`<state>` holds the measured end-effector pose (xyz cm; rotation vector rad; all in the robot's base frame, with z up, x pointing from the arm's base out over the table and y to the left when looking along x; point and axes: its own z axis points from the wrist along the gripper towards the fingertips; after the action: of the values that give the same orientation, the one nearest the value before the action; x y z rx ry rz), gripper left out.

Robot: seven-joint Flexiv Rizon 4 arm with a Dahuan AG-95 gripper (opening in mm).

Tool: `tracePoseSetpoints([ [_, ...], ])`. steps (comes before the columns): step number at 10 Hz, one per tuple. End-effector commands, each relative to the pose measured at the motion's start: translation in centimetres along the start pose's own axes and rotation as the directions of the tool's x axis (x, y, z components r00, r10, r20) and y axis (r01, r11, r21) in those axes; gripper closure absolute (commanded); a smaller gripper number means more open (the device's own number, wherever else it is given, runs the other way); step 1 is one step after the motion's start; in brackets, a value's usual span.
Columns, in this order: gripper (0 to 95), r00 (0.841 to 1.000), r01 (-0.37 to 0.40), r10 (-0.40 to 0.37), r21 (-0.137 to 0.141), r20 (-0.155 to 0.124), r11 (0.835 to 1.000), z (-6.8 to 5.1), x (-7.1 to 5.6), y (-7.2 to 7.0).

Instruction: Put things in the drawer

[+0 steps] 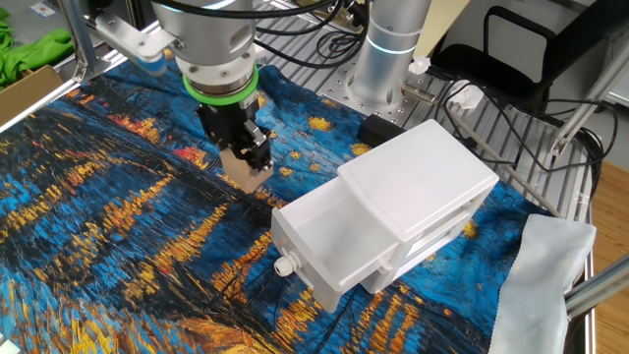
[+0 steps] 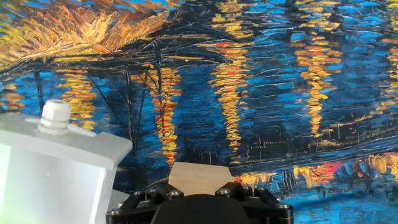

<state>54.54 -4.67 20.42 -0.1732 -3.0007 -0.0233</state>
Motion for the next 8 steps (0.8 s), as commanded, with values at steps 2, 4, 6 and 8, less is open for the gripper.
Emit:
tracePoseSetpoints([
  [2, 95.0, 0.996, 0.08, -0.08, -0.009, 0.041, 0.997, -0.03, -0.03, -0.03],
  [4, 95.0, 0.986, 0.151, -0.148, -0.032, 0.07, 0.988, -0.03, -0.03, -0.03],
  [6, 95.0, 0.975, 0.198, -0.195, -0.02, 0.104, 0.98, -0.03, -0.03, -0.03],
  [8, 95.0, 0.966, 0.228, -0.224, -0.011, 0.129, 0.974, -0.03, -0.03, -0.03],
])
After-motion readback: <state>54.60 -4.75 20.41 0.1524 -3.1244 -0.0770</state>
